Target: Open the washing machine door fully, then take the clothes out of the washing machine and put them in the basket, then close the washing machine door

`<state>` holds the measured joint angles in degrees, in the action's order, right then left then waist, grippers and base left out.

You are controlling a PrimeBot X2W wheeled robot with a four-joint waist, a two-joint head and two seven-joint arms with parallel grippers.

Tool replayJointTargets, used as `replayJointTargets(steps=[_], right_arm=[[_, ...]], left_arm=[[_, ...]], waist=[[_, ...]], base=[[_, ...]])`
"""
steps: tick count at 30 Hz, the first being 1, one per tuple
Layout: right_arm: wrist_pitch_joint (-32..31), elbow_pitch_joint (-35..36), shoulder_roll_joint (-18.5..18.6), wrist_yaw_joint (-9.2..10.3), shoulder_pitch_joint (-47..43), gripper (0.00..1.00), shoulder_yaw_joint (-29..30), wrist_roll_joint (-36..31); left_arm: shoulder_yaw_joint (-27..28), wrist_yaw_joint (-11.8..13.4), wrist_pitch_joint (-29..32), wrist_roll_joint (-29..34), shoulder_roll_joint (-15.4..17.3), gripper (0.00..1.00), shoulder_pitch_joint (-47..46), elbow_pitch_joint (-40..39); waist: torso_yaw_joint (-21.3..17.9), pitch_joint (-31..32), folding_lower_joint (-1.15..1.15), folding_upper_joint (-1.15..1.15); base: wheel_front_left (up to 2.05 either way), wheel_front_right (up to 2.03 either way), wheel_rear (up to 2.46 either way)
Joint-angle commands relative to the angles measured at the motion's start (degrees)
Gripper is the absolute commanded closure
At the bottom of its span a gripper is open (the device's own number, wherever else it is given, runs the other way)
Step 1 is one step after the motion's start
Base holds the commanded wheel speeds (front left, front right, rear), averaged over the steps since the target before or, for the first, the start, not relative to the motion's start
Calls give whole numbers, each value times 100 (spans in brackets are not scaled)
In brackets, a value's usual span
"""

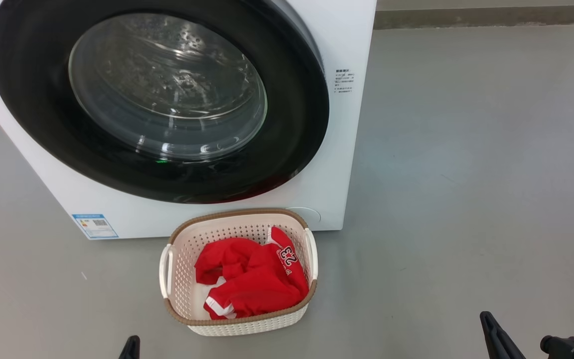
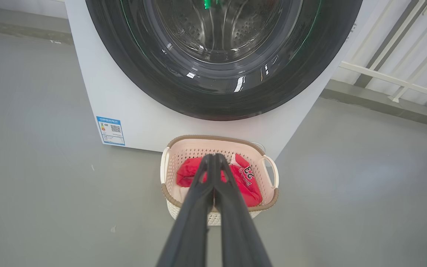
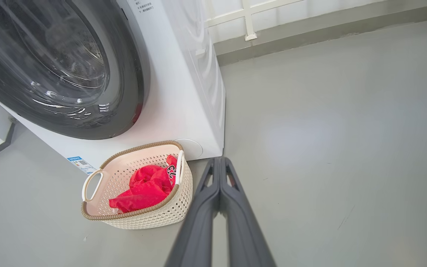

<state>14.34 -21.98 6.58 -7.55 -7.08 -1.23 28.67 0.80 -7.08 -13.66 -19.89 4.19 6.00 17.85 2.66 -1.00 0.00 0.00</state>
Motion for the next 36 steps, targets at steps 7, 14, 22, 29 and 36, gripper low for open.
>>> replayJointTargets(steps=[7, 14, 22, 29, 36], right_arm=[[-140, 163, 50, 1, 96, 100, 70, 465], [-258, 196, 25, 1, 178, 100, 113, 821], [-394, 239, -4, 1, 265, 100, 163, 1229], [-512, 278, -30, 2, 339, 100, 206, 1587], [-614, 311, -52, 2, 403, 100, 243, 1895]], left_arm=[[70, -3, 120, -504, 56, 100, -92, -132], [100, -6, 233, -911, 45, 100, -166, -144], [135, -8, 365, -1379, 32, 100, -245, -161], [166, -10, 481, -1787, 21, 100, -313, -176], [193, -12, 581, -2139, 11, 100, -372, -189]], waist=[[-17, 12, 3, 0], [-32, 10, 0, 0], [-50, 15, 0, 0], [-65, 20, 0, 0], [-78, 24, 0, 0]], base=[[0, 0, 0], [0, 0, 0], [0, 0, 0], [0, 0, 0], [0, 0, 0]])
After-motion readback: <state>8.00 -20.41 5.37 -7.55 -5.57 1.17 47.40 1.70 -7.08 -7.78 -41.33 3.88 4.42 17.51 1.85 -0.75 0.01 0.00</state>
